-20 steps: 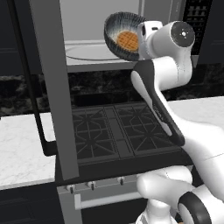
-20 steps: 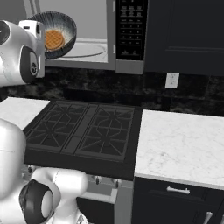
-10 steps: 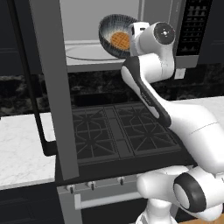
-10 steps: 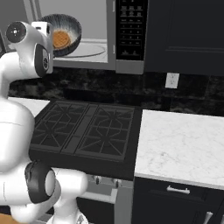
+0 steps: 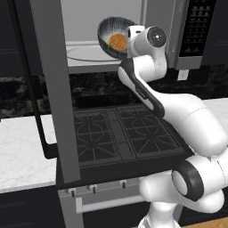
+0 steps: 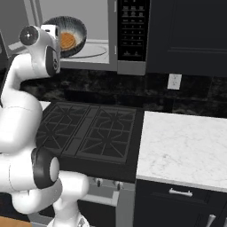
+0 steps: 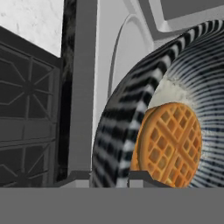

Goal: Open the microwave, place the bowl with waffle inside the microwave, then close the microwave door and turn it on.

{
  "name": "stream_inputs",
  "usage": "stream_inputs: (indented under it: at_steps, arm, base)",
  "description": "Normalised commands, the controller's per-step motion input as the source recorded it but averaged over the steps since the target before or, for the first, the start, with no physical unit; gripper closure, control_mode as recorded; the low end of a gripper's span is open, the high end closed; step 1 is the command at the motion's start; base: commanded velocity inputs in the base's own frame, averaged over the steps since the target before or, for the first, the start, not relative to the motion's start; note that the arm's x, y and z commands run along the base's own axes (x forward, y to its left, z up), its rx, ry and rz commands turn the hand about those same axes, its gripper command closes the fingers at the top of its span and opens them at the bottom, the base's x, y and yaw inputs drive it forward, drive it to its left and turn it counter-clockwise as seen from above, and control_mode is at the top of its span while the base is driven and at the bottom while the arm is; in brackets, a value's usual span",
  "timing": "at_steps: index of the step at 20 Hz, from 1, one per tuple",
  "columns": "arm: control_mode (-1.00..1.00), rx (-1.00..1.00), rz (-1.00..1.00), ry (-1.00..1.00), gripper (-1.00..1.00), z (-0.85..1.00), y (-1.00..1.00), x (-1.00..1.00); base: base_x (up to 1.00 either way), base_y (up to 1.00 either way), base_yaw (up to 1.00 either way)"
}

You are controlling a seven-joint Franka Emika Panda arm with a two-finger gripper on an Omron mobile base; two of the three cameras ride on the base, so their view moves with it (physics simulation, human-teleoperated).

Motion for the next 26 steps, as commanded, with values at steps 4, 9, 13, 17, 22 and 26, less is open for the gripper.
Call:
stream_inputs:
  at_steps: [4, 9, 13, 17, 22, 26]
  arm:
    - [-1.0, 0.0, 0.0, 0.0, 1.0, 0.0, 0.05, 0.63]
    - [-1.0, 0.0, 0.0, 0.05, 1.0, 0.0, 0.07, 0.56]
    - [-1.0, 0.0, 0.0, 0.03, 1.0, 0.0, 0.01, 0.45]
    - [-1.0, 0.0, 0.0, 0.0, 1.0, 0.0, 0.02, 0.28]
    - [-1.0, 0.0, 0.0, 0.0, 1.0, -0.08, 0.02, 0.33]
    - [-1.0, -0.01, -0.02, -0.03, 1.0, -0.04, 0.06, 0.17]
  base:
    - [0.0, 0.0, 0.0]
    - [0.0, 0.0, 0.0]
    - [0.0, 0.0, 0.0]
    - [0.0, 0.0, 0.0]
    - [0.0, 0.0, 0.0]
    - [0.0, 0.0, 0.0]
